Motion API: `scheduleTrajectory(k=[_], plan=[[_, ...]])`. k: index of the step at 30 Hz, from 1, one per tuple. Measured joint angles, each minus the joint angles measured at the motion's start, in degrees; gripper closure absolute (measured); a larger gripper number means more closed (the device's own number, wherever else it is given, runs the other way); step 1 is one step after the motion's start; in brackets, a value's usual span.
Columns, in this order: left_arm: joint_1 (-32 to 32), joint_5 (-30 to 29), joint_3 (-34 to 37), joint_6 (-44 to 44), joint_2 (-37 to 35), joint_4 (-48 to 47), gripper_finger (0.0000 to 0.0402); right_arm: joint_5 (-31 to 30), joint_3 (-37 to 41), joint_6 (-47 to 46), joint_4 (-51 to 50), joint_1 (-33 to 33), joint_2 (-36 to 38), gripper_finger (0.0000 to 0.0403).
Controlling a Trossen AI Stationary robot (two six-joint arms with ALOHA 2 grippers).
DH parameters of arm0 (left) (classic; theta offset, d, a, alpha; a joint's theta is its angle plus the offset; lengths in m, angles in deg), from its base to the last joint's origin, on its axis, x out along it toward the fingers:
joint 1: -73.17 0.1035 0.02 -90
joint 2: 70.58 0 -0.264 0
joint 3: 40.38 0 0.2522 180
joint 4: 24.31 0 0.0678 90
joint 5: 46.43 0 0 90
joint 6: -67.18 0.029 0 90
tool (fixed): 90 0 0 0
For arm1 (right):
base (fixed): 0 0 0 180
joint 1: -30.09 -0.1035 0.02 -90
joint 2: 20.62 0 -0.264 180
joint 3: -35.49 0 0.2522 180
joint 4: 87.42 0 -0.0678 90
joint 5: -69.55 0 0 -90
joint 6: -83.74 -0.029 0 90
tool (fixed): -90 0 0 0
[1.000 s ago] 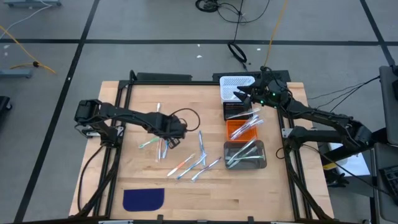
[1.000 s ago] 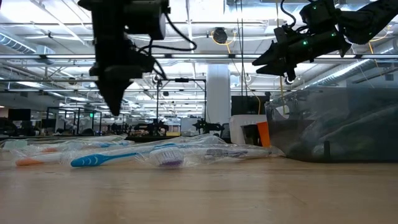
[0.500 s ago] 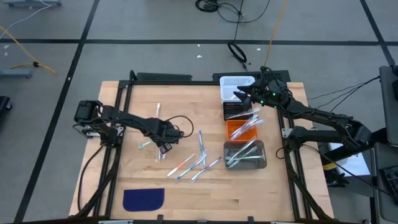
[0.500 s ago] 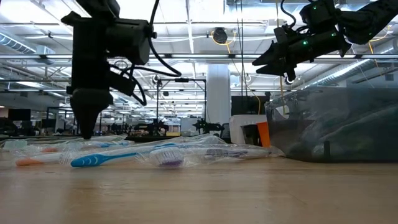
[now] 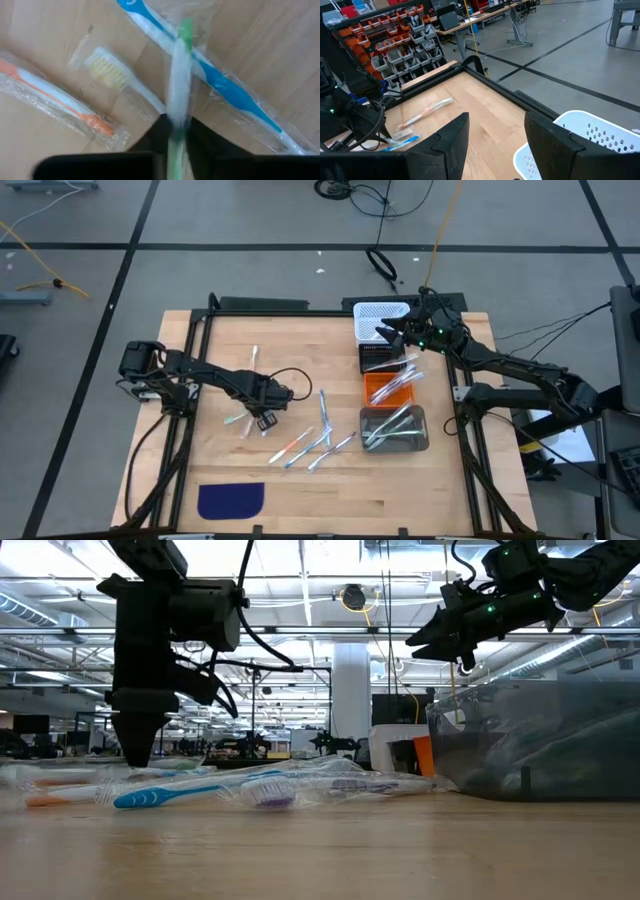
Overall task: Pick & Place Toothbrushes
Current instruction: Put the green toothbrush into the gray bin
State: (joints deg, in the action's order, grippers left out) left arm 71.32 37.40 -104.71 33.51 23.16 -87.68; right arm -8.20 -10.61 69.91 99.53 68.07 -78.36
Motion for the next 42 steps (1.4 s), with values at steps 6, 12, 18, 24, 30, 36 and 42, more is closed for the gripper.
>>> scheduleTrajectory(k=[6, 12, 18, 24, 30, 36, 42], plan=[[0.00, 0.20, -1.40, -1.40, 0.00, -0.80, 0.0382, 0.00, 0.00, 0.00, -0.02, 0.00, 0.00, 0.0220], [0.00, 0.20, -5.34, -0.90, 0.00, -4.14, 0.0392, 0.00, 0.00, 0.00, -0.07, 0.00, 0.00, 0.0220], [0.00, -0.22, -10.32, 1.30, 0.00, -5.85, 0.0394, 0.00, 0.00, 0.00, -0.09, 0.00, 0.00, 0.0220], [-0.07, -2.09, -15.90, 4.17, 0.00, -5.81, 0.0385, 0.00, 0.00, 0.00, -0.19, 0.00, 0.00, 0.0220], [-0.09, -7.40, -20.48, 7.98, 0.00, -2.00, 0.0395, 4.06, 0.02, -0.62, -0.29, -0.90, -0.02, 0.0220], [0.36, -7.88, -23.51, 15.74, 0.00, 11.13, 0.0384, 7.84, 0.04, -0.48, 1.13, -4.02, -0.02, 0.0220], [0.95, -7.18, -24.24, 22.38, 0.00, 26.85, 0.0389, 10.67, 0.04, -0.04, 1.77, -8.15, -0.02, 0.0220]])
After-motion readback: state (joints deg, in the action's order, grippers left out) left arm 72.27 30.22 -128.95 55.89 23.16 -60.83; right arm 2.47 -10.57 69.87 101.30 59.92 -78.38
